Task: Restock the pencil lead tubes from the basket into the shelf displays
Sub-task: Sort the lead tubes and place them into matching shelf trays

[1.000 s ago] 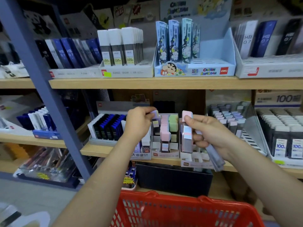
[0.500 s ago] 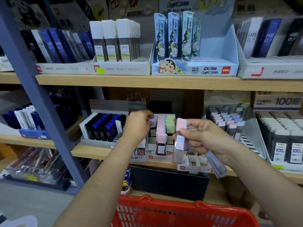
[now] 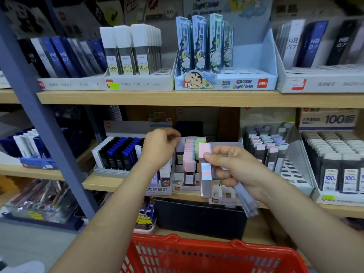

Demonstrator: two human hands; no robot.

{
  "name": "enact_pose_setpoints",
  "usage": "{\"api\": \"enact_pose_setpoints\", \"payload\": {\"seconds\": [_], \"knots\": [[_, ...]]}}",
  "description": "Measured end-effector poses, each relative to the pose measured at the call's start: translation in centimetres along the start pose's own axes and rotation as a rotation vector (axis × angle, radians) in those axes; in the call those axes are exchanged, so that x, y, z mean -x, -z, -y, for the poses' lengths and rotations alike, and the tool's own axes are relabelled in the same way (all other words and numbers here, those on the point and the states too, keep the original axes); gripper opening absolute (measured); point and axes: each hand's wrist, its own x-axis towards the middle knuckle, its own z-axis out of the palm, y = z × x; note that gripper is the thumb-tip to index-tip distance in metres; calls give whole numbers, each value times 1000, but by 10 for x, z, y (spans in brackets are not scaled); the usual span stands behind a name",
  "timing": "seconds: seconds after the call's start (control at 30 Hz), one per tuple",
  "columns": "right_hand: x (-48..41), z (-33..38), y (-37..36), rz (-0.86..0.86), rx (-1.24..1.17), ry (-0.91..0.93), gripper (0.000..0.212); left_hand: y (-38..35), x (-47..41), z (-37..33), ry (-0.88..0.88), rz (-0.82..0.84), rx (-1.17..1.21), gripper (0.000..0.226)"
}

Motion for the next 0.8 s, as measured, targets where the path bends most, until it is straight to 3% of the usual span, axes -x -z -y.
{"api": "enact_pose_setpoints", "payload": {"seconds": [0.1,0.2,0.4,0.57,0.7,0.8], "knots": [[0,1,-1,20,-68,13,22,24,12,-23,99,283,501,18],[1,3,-3,89,-93,40,26,36,26,-36,51,574,675,24],[8,7,-12,18,-37,56,23,46,32,-41,187,536,954,30],[10,8,-15,-30,26,80,25,52,32,-43,117,426,841,11],[17,20,-2,220,-124,-104,31,56,29,-38,92,294,903,13],[19,23,8,286,209,-122,22,56,30,-36,54,271,879,12]]}}
